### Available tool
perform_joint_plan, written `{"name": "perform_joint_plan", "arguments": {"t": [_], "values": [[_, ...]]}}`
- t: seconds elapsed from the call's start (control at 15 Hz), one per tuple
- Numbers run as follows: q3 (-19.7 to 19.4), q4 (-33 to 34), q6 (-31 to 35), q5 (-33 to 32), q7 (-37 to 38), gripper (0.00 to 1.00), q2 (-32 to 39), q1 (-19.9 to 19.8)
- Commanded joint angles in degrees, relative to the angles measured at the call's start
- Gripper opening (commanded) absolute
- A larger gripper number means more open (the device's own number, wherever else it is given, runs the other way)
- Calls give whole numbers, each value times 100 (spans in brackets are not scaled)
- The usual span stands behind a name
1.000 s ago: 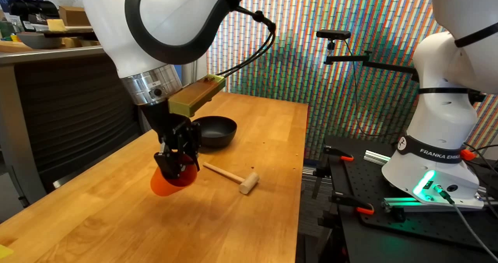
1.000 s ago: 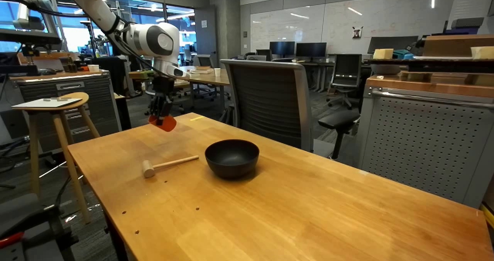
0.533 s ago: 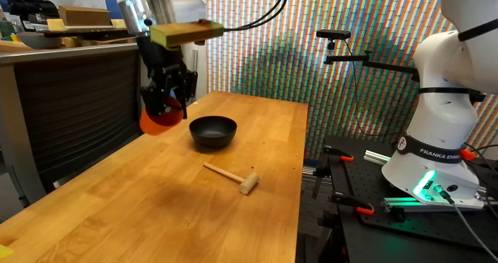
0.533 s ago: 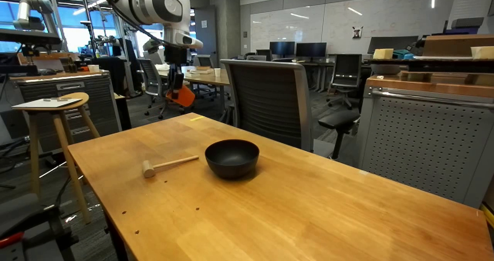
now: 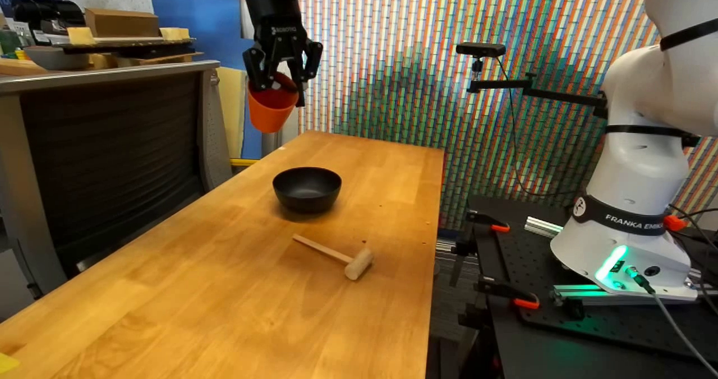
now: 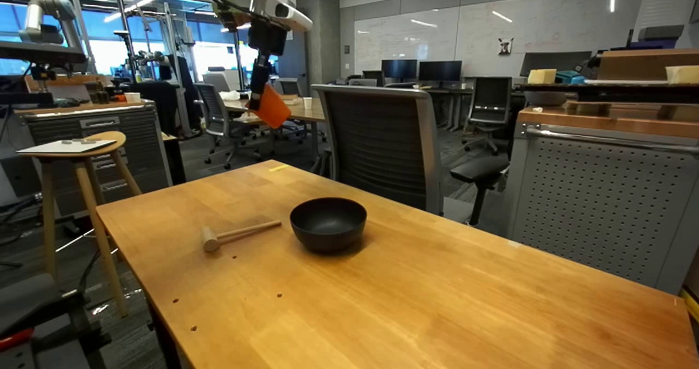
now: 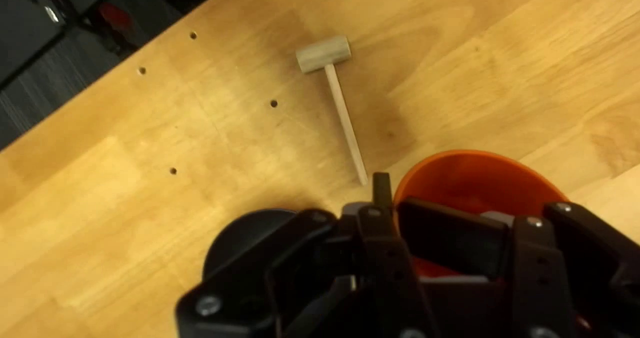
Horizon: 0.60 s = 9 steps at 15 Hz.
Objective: Put the orange cup in the bowl
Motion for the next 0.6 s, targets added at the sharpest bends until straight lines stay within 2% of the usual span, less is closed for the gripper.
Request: {"name": "perform_joint_plan", "arguments": {"t": [0.0, 0.53], "values": [[-127, 48, -532, 579, 297, 3, -133, -427], [-377, 12, -141, 2394, 219, 4, 693, -1364]]}}
